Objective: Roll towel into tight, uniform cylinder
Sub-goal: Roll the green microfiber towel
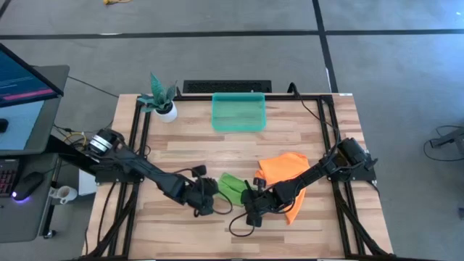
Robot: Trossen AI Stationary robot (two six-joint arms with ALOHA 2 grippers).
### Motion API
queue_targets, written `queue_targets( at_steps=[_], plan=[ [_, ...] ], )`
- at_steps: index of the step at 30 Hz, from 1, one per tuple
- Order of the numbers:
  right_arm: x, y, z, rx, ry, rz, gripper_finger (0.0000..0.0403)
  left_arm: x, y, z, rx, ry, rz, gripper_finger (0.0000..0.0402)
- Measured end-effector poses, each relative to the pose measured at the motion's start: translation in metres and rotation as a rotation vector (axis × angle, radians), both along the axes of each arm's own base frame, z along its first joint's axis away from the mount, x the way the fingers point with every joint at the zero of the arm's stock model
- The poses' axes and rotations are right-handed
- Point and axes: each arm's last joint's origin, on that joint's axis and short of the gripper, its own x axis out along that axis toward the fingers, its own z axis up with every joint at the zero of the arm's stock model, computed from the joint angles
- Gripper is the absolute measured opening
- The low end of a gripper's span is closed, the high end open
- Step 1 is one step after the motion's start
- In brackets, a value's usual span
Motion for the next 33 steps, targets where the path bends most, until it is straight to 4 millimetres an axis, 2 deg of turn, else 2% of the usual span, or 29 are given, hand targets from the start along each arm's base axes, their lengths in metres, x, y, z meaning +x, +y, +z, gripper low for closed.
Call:
queue_targets(
  at_steps=[4, 10, 18, 22, 27, 30, 33],
  plan=[
    [0.0, 0.0, 0.0, 0.003, 0.003, 0.003, 0.0062, -0.008, -0.002, 0.012, 0.071, -0.031, -0.017, 0.0108],
    [0.0, 0.0, 0.0, 0.006, 0.004, 0.004, 0.006, -0.007, -0.004, 0.009, 0.114, -0.036, -0.02, 0.0112],
    [0.0, 0.0, 0.0, 0.007, 0.005, 0.005, 0.006, 0.0, 0.01, 0.005, 0.111, -0.023, 0.042, 0.018],
    [0.0, 0.001, 0.0, 0.007, 0.005, 0.005, 0.006, 0.003, 0.009, 0.002, 0.109, 0.007, -0.027, 0.0204],
    [0.0, 0.001, 0.0, 0.008, 0.003, 0.005, 0.006, 0.006, -0.014, -0.012, 0.193, 0.017, -0.237, 0.0206],
    [0.0, -0.001, 0.0, 0.011, 0.004, 0.002, 0.006, 0.009, -0.027, -0.029, 0.261, 0.04, -0.355, 0.0201],
    [0.0, -0.001, 0.0, 0.011, 0.005, 0.002, 0.006, 0.012, -0.032, -0.048, 0.373, 0.054, -0.376, 0.0195]
  ],
)
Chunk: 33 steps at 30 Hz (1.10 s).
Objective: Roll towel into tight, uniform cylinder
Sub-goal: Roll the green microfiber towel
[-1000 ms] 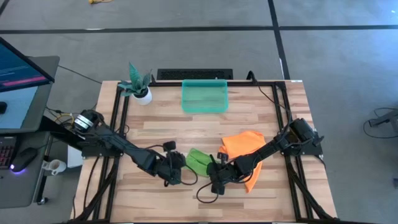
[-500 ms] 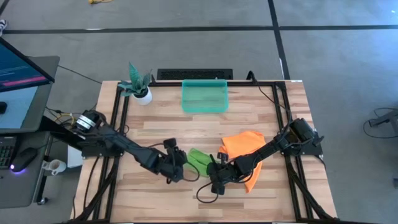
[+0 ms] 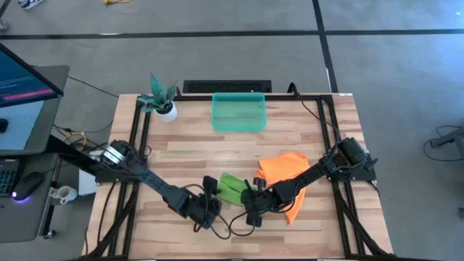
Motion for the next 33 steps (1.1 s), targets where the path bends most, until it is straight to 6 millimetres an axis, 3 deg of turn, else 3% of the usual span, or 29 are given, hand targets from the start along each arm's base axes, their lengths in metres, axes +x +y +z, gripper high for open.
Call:
queue_targets(
  at_steps=[5, 15, 18, 21, 24, 29, 33],
  plan=[
    [0.0, 0.0, 0.0, 0.001, 0.0, 0.0, 0.006, 0.002, 0.004, -0.016, 0.124, -0.034, 0.093, 0.0185],
    [0.0, 0.001, 0.0, 0.006, -0.003, 0.003, 0.006, 0.007, 0.016, -0.021, 0.11, 0.004, 0.115, 0.0163],
    [0.0, 0.001, 0.0, 0.006, -0.002, 0.004, 0.006, 0.01, 0.021, -0.022, 0.059, 0.058, 0.086, 0.0136],
    [-0.001, 0.002, 0.0, 0.003, -0.002, 0.013, 0.006, 0.012, 0.026, -0.023, 0.008, 0.089, 0.082, 0.0083],
    [-0.001, 0.003, 0.0, 0.013, 0.005, 0.039, 0.006, 0.014, 0.03, -0.023, -0.067, 0.117, 0.096, 0.0019],
    [0.0, 0.011, 0.003, 0.077, 0.025, 0.109, 0.0055, 0.015, 0.031, -0.01, -0.287, 0.193, 0.172, 0.0011],
    [0.006, 0.024, 0.012, 0.167, 0.022, 0.198, 0.0041, 0.012, 0.018, 0.014, -0.658, 0.326, 0.223, 0.0005]
  ],
)
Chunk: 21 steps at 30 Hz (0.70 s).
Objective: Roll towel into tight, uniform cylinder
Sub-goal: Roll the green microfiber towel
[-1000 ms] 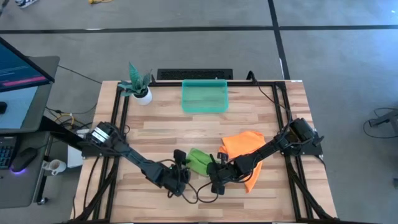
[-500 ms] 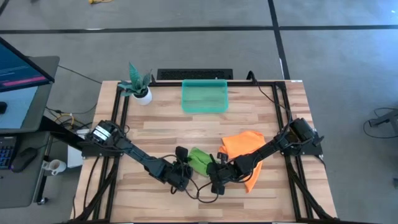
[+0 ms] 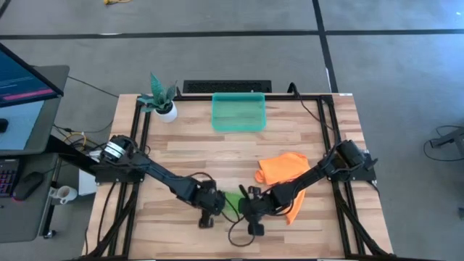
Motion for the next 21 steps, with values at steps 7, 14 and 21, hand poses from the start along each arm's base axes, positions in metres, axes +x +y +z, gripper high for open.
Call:
queue_targets(
  at_steps=[7, 14, 21],
  plan=[
    [0.008, 0.011, 0.013, 0.141, -0.015, 0.13, 0.0023, 0.0, -0.009, 0.022, -0.368, 0.142, 0.192, 0.0007],
    [0.018, 0.001, 0.016, 0.347, 0.027, 0.212, 0.0032, 0.005, -0.013, 0.013, -0.454, 0.207, 0.266, 0.0008],
    [0.03, -0.034, 0.014, 0.53, 0.138, 0.148, 0.0022, 0.006, -0.008, 0.006, -0.47, 0.242, 0.313, 0.0007]
  ],
)
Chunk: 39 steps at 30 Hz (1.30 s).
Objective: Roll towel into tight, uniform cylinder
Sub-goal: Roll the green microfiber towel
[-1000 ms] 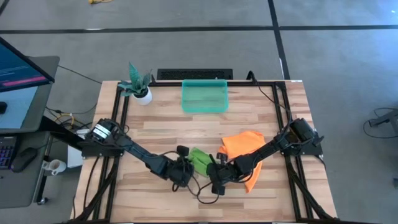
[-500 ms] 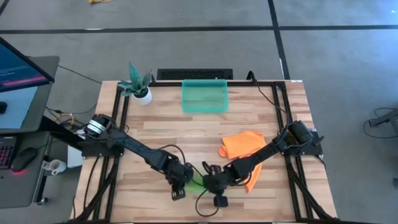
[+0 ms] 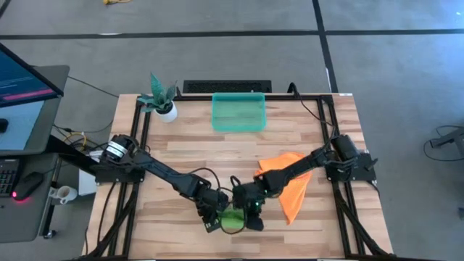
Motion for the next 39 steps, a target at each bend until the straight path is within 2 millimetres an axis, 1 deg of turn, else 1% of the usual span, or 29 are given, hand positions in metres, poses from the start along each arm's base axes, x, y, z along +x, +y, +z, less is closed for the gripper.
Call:
queue_targets(
  at_steps=[4, 8, 15, 20, 25, 28, 30, 32, 35, 37, 39],
  plan=[
    [0.002, -0.021, -0.005, 0.049, 0.053, -0.029, 0.0026, 0.0, 0.001, 0.0, -0.003, 0.01, 0.017, 0.001],
    [0.002, -0.035, -0.011, 0.075, 0.079, -0.048, 0.0028, 0.001, 0.001, -0.001, 0.011, -0.002, 0.023, 0.001],
    [-0.001, -0.053, -0.02, 0.085, 0.15, -0.115, 0.0023, 0.004, 0.003, -0.001, 0.099, -0.07, 0.074, 0.001],
    [0.001, -0.063, -0.021, 0.094, 0.178, -0.161, 0.0025, 0.005, 0.006, -0.002, 0.193, -0.111, 0.09, 0.0011],
    [0.003, -0.07, -0.021, 0.105, 0.2, -0.196, 0.0022, 0.005, 0.007, -0.002, 0.243, -0.142, 0.065, 0.0011],
    [0.002, -0.069, -0.02, 0.128, 0.212, -0.188, 0.0025, 0.004, 0.005, -0.002, 0.252, -0.15, 0.049, 0.0011],
    [0.001, -0.063, -0.019, 0.15, 0.226, -0.174, 0.0025, 0.003, 0.002, -0.001, 0.224, -0.142, 0.033, 0.0011],
    [0.0, -0.053, -0.018, 0.183, 0.233, -0.136, 0.0023, 0.002, -0.005, 0.001, 0.126, -0.126, 0.001, 0.0011],
    [-0.003, -0.034, -0.013, 0.266, 0.229, -0.03, 0.0021, 0.003, -0.016, 0.007, -0.036, -0.113, -0.042, 0.0011],
    [-0.003, -0.026, -0.01, 0.31, 0.208, 0.024, 0.0023, 0.005, -0.021, 0.01, -0.105, -0.121, -0.043, 0.0011],
    [-0.003, -0.023, -0.009, 0.322, 0.186, 0.042, 0.0027, 0.006, -0.023, 0.01, -0.138, -0.128, -0.031, 0.0011]
  ],
)
